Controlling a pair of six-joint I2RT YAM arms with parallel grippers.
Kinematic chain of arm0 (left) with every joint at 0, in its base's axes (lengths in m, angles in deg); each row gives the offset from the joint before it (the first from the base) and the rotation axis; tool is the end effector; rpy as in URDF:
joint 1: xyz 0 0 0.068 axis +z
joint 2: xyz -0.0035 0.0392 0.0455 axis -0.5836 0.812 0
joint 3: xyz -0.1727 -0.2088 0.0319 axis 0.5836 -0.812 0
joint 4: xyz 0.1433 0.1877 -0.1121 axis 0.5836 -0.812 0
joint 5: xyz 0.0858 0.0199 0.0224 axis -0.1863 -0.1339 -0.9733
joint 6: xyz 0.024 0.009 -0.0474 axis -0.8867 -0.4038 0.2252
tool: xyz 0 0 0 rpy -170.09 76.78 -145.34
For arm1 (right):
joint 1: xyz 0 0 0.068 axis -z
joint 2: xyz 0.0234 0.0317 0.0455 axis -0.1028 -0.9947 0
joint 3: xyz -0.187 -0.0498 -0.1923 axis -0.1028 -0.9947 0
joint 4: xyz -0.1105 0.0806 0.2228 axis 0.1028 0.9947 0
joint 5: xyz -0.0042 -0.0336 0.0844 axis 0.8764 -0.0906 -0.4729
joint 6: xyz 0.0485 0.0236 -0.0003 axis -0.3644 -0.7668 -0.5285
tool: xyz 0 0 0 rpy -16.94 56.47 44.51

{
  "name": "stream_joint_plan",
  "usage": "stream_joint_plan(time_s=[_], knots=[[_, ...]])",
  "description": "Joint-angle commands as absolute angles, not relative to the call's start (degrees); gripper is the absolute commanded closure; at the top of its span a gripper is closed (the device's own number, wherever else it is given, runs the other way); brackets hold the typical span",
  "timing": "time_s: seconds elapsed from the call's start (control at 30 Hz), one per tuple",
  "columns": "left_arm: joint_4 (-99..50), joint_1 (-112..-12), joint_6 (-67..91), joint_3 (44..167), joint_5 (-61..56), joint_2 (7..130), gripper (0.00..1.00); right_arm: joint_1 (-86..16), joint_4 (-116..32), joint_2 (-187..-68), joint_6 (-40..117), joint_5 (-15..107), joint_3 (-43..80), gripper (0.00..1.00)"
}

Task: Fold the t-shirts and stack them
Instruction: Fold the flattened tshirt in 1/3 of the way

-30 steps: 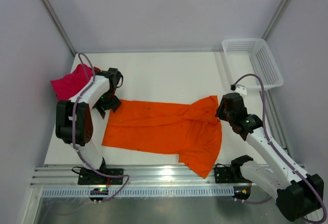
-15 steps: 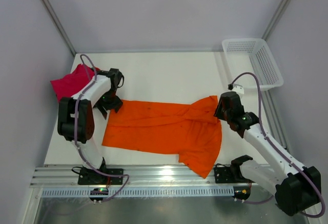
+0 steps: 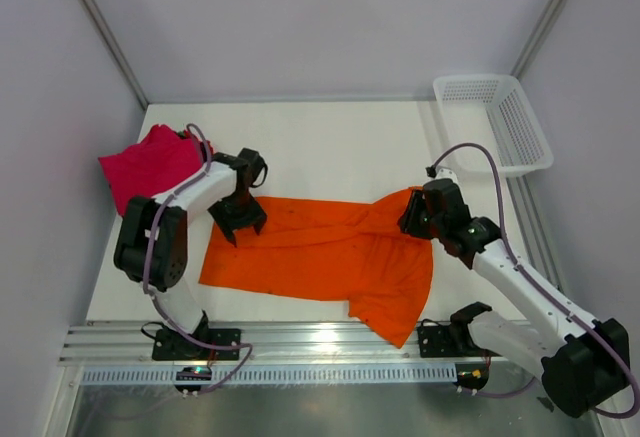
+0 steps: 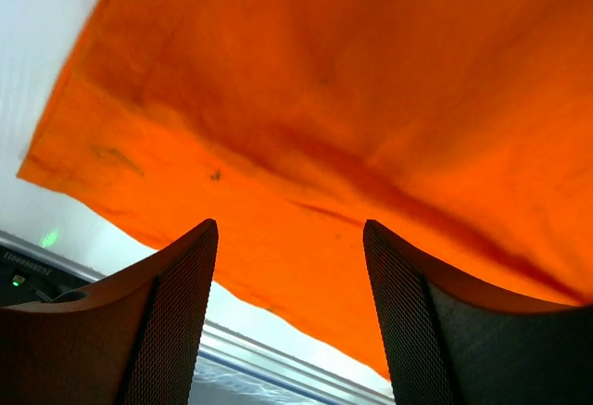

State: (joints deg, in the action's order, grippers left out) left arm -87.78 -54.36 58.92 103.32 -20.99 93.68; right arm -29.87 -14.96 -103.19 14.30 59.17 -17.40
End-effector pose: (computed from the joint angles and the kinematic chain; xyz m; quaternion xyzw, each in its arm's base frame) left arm 0.2934 -0.0924 0.1913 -0.3398 0.9363 0.0761 0.0452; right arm 0.1888 0.0799 0.2461 0.0762 0.9158 0.1375 0.3696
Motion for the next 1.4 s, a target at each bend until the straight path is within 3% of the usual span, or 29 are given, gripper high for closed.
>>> stream_joint_plan(time_s=[0.0,0.67,1.37], knots=[[-86.40,-56.18,61.67,100.81,-21.30,90.35,0.33,-30.77,-12.69,-100.79,12.26,56.49,-16.64,0.64],[-85.95,-58.47,61.94,111.87,-23.66,108.10,0.34,-32.00,-13.13,-109.49,11.64,58.33,-9.36,0.65],[-90.09,-51.18,60.01,111.26,-31.67,106.70,0.33,-32.00,-8.91,-109.58,15.68,62.82,-4.70,0.65]])
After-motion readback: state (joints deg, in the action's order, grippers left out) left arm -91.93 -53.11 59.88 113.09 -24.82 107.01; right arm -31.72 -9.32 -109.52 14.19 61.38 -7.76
